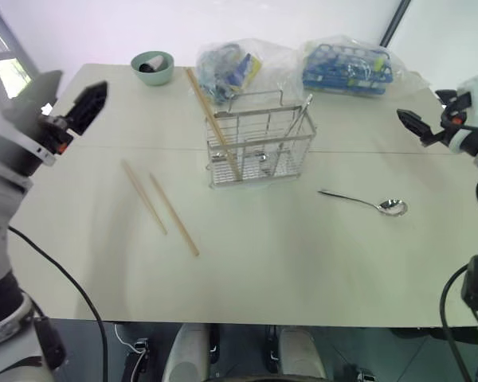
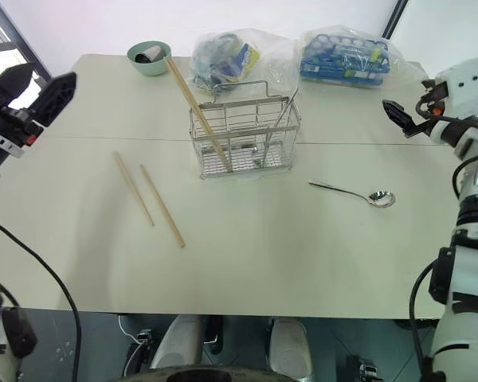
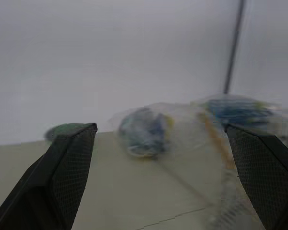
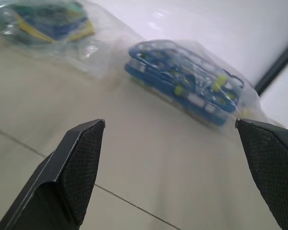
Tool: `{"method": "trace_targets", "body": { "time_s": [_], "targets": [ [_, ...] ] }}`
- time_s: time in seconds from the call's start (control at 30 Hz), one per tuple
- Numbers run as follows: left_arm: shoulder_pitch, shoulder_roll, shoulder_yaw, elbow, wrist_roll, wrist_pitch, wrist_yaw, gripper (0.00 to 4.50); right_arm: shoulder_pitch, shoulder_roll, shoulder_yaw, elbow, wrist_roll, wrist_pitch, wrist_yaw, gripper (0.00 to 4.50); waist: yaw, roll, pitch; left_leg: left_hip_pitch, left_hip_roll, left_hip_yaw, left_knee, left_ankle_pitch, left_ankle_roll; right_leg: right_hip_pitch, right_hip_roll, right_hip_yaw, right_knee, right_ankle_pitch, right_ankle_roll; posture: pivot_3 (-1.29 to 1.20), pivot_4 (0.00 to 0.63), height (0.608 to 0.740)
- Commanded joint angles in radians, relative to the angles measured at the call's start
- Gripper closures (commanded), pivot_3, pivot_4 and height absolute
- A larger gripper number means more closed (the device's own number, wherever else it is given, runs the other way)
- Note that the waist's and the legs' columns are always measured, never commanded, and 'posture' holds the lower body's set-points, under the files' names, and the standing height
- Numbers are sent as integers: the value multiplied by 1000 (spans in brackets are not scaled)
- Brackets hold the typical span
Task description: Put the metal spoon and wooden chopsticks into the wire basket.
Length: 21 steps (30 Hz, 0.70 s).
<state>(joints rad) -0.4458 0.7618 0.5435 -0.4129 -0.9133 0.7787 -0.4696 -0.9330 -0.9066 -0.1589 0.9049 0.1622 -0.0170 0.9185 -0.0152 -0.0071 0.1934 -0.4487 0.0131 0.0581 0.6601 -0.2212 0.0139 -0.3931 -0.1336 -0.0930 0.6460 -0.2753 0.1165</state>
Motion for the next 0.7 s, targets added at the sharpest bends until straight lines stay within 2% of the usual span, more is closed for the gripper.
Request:
{"method": "trace_targets", "body": {
  "time_s": [0.03,0.17,0.27,0.47,0.7],
  "targets": [
    [13,58,-77,-91,-146,76,-143,27,-48,-23,82,49,-48,-15,216,0,-1,0,0,0,0,0,0,0,0,0,0,0,0,0,0,0,150,710],
    [63,120,-200,-155,-159,85,-309,27,-78,-14,181,92,-103,-25,424,0,-2,4,2,0,0,3,0,0,0,-1,0,3,1,0,0,0,150,710],
    [42,126,-286,-150,-105,61,-344,27,-104,-1,232,139,-147,-39,494,0,-2,5,3,0,0,4,0,1,-2,-3,1,3,2,0,0,0,150,710],
    [-27,105,-399,-137,-40,28,-389,27,-166,41,326,262,-265,-17,528,0,-1,5,3,0,0,4,0,2,-3,-3,1,4,2,0,0,0,150,710],
    [-58,96,-430,-132,2,14,-396,27,-183,71,373,344,-348,-16,509,0,0,5,3,0,0,5,0,2,-3,-3,1,4,2,0,0,0,150,710]
  ]
}}
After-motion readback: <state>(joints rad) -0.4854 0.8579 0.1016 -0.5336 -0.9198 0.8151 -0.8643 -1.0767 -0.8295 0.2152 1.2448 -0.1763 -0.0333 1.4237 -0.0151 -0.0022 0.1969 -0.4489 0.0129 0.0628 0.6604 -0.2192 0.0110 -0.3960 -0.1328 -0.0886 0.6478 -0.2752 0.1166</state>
